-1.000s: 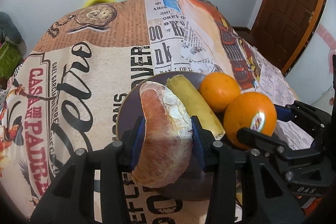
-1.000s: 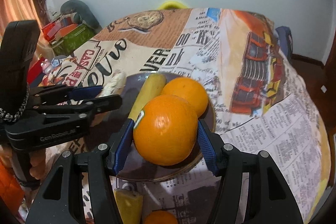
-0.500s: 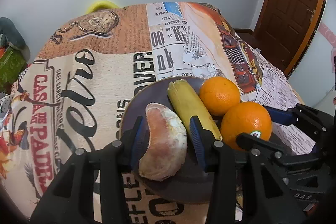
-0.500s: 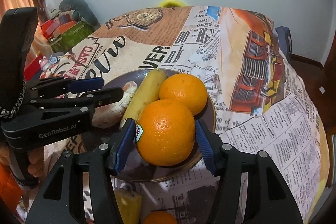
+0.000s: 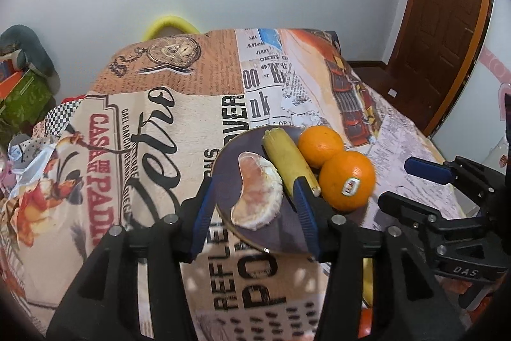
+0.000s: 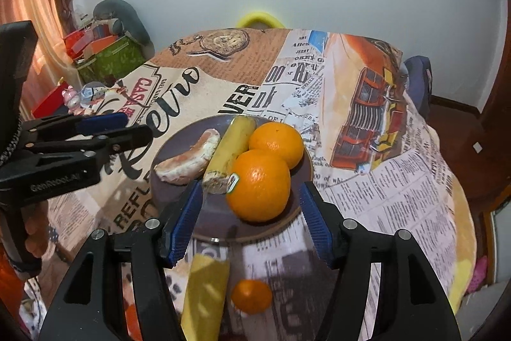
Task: Organize fruits
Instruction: 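Grasp the red tomato with the left tool while the right tool grasps the banana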
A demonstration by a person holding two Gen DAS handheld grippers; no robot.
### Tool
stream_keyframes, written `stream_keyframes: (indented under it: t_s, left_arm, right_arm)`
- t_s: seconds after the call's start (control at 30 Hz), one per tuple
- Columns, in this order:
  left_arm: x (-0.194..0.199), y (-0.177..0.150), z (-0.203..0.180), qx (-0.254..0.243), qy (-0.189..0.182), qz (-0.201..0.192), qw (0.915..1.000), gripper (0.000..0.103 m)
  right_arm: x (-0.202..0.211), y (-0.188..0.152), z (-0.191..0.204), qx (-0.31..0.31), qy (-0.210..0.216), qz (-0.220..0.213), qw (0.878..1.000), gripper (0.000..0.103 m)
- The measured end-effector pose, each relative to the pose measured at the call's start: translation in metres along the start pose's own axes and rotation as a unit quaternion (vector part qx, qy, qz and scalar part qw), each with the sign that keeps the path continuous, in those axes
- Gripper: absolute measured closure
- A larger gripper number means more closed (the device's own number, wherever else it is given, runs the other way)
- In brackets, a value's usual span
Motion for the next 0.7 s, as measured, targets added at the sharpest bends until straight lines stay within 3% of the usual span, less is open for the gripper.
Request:
stream_keyframes:
  t_s: [0.37,0.7]
  left_arm:
    - [0.055,-0.03,-0.005,0.02,-0.003,-0.011,0.9997,0.052]
    - [0.081,-0.073,-0.02,0.025,0.003,0.005,0.9997,0.043]
  right_arm:
    - [0.043,-0.03,0.011,-0.014,-0.01,0.003,1.0,0.044]
    - [0.07,-0.055,0.023,-0.012,-0.014,0.006,1.0,0.044]
Point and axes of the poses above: each gripper's, at about its wrist camera, not at the fingertips, and x roughly against the way its jaws point, z to its left, y to its top, the point moved 4 cm from there along -x, roughly the way its jaws point, and after that the axes turned 2 degrees about x, right-handed, at the moved point
